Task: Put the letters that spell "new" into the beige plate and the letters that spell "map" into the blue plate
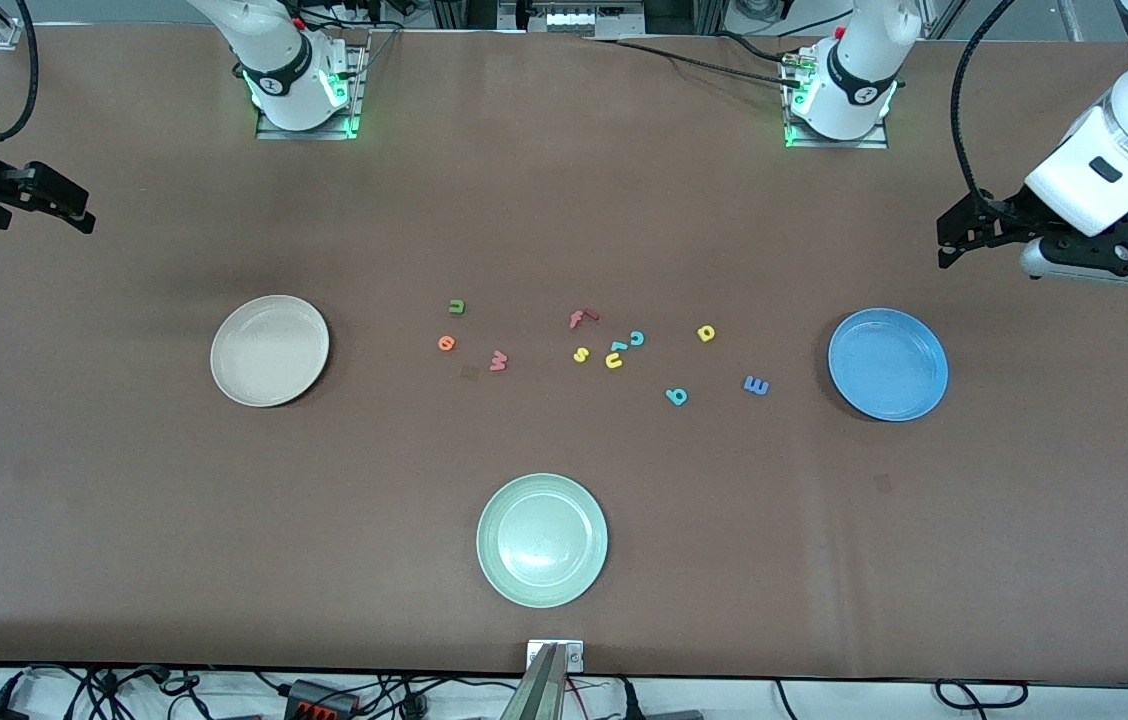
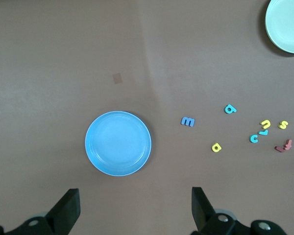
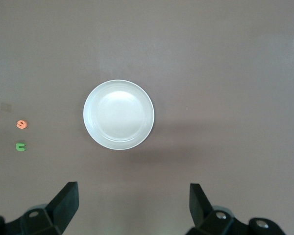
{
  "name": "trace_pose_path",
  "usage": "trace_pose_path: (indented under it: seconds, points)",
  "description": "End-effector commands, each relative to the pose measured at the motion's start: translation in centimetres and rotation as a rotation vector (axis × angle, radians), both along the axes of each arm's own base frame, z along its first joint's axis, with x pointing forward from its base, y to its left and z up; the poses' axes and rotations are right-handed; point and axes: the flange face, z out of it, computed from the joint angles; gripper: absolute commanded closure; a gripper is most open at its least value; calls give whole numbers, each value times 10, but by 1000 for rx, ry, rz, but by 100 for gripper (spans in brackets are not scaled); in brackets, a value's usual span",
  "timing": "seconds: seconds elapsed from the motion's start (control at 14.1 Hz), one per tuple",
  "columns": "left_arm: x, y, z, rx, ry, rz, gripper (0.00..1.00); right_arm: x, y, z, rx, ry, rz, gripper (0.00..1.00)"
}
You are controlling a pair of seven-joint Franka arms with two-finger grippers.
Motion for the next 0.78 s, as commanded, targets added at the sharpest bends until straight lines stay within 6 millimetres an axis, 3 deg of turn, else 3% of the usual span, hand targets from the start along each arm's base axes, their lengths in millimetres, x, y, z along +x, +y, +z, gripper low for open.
trace_pose_path:
  seconds: [0.0,0.5,0.71]
  points:
    - [-1,3,7,23,-4,-13,0,-5,2,1,1,-3,11,0]
    - [-1,1,7,23,-4,-17,0,2,3,-14,2,20,11,0]
    - [-1,2,7,23,-4,-16,0,27,38,-73,-1,119,72,0]
